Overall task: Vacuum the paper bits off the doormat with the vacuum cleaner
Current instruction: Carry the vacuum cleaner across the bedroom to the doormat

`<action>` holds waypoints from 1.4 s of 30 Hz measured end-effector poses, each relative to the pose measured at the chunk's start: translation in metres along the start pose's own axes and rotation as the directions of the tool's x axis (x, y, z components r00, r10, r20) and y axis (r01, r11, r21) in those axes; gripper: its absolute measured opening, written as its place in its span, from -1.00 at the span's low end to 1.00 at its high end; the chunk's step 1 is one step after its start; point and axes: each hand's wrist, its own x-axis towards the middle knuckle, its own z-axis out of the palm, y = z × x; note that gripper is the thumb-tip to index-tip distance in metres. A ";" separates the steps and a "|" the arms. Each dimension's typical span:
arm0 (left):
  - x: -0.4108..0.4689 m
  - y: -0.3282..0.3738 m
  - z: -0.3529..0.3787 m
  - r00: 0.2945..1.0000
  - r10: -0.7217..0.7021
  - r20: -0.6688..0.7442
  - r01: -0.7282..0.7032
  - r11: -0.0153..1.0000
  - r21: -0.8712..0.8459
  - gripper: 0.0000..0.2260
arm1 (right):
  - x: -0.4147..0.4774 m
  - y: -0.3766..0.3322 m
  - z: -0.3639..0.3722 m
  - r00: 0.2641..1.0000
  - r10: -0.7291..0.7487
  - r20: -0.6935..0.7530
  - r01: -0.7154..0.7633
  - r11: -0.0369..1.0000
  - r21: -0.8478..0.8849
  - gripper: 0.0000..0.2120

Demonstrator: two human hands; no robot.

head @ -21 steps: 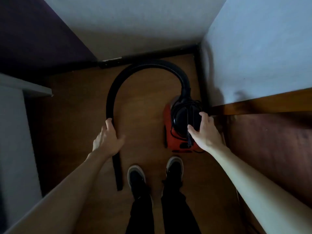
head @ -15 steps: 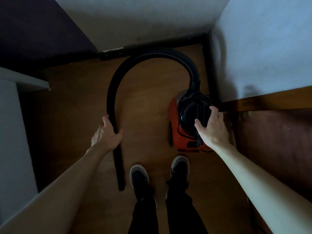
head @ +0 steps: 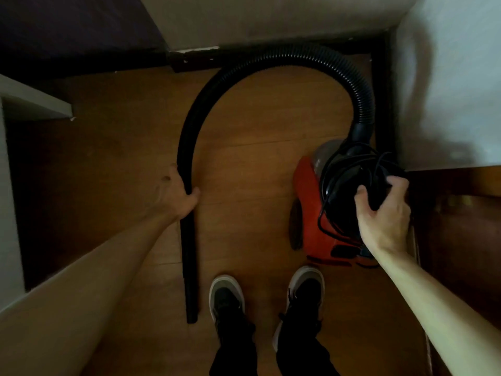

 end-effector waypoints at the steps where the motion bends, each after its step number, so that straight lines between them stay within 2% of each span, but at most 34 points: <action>1: 0.006 -0.003 0.003 1.000 -0.002 -0.004 0.002 1.000 -0.008 -0.30 | 0.001 0.001 0.003 1.000 -0.004 -0.018 0.004 1.000 0.027 -0.58; 4: 0.024 -0.006 0.013 0.999 -0.039 -0.027 0.037 0.997 -0.073 -0.36 | 0.006 0.004 0.011 0.997 -0.042 -0.060 0.048 0.995 0.093 -0.64; 7: 0.042 -0.006 0.025 0.993 -0.104 -0.061 0.087 0.970 -0.225 -0.37 | 0.010 0.009 0.020 0.994 -0.067 -0.086 0.078 0.988 0.131 -0.68; 16: 0.070 -0.009 0.044 0.975 -0.196 -0.104 0.143 0.914 -0.381 -0.41 | 0.014 0.019 0.025 0.988 -0.109 -0.106 0.127 0.977 0.171 -0.74; 20: 0.067 -0.010 0.051 0.959 -0.090 -0.269 -0.010 0.937 -0.348 -0.60 | 0.015 0.020 0.025 0.987 -0.107 -0.118 0.132 0.963 0.235 -0.74; 23: 0.055 -0.011 0.050 0.941 0.026 -0.336 -0.150 0.926 -0.347 -0.61 | 0.014 0.016 0.023 0.982 -0.140 -0.130 0.169 0.955 0.246 -0.81; 27: 0.036 -0.008 0.039 0.941 0.068 -0.331 -0.198 0.905 -0.376 -0.57 | 0.010 0.004 0.021 0.986 -0.136 -0.097 0.156 0.957 0.246 -0.84; 30: 0.019 0.003 0.023 0.950 0.044 -0.308 -0.167 0.908 -0.385 -0.57 | 0.004 -0.007 0.019 0.990 -0.125 -0.070 0.139 0.959 0.247 -0.84; 35: -0.004 0.019 -0.003 0.955 0.021 -0.297 -0.173 0.850 -0.498 -0.56 | -0.011 -0.027 0.001 0.993 -0.106 -0.051 0.115 0.961 0.250 -0.84; 42: -0.054 0.045 -0.051 0.971 -0.034 -0.237 -0.101 0.839 -0.535 -0.48 | -0.037 -0.084 -0.040 0.983 -0.164 -0.084 0.180 0.949 0.259 -0.83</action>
